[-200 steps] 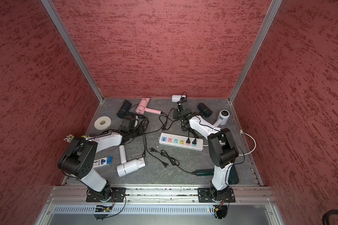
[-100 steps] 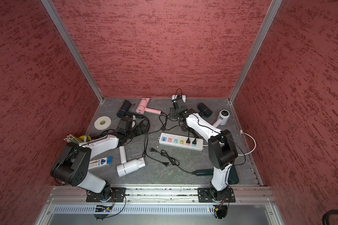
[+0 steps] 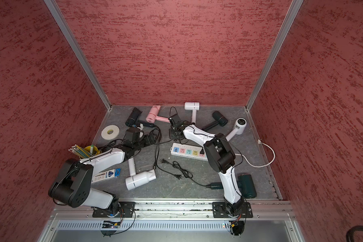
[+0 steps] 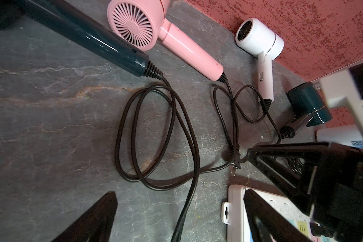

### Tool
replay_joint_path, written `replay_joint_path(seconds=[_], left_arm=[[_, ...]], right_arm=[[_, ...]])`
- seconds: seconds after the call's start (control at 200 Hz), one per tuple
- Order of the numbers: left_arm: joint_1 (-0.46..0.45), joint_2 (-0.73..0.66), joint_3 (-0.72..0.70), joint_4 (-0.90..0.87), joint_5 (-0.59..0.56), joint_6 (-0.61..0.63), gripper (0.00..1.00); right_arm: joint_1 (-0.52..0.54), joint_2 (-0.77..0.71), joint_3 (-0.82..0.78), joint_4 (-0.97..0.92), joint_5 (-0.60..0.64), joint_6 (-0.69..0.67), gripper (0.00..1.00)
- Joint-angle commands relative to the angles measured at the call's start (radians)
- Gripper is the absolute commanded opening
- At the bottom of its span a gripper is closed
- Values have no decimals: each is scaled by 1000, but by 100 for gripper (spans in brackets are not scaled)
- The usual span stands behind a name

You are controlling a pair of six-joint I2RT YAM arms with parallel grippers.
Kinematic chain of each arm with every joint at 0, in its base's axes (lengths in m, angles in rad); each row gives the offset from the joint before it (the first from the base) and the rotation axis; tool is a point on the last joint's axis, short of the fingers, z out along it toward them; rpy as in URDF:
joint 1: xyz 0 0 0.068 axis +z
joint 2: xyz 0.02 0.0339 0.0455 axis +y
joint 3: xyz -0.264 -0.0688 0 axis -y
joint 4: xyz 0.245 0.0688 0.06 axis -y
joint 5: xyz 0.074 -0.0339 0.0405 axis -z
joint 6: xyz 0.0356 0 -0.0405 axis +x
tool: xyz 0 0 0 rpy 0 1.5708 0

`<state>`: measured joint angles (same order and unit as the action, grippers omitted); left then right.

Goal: Charge the blow dryers
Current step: Pick up the plug from the center of the board.

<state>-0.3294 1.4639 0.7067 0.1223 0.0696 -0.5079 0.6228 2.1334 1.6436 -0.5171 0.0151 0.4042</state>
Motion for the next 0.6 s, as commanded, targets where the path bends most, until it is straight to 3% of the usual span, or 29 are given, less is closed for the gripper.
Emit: replay_joint_path(seconds=[0.0, 0.596], left_arm=[[3, -22, -9, 21, -6, 5, 97], [3, -27, -10, 25, -2, 6, 97]], right_arm=[[0, 17, 45, -28, 17, -2, 25], [1, 111, 119, -86, 106, -2, 28]])
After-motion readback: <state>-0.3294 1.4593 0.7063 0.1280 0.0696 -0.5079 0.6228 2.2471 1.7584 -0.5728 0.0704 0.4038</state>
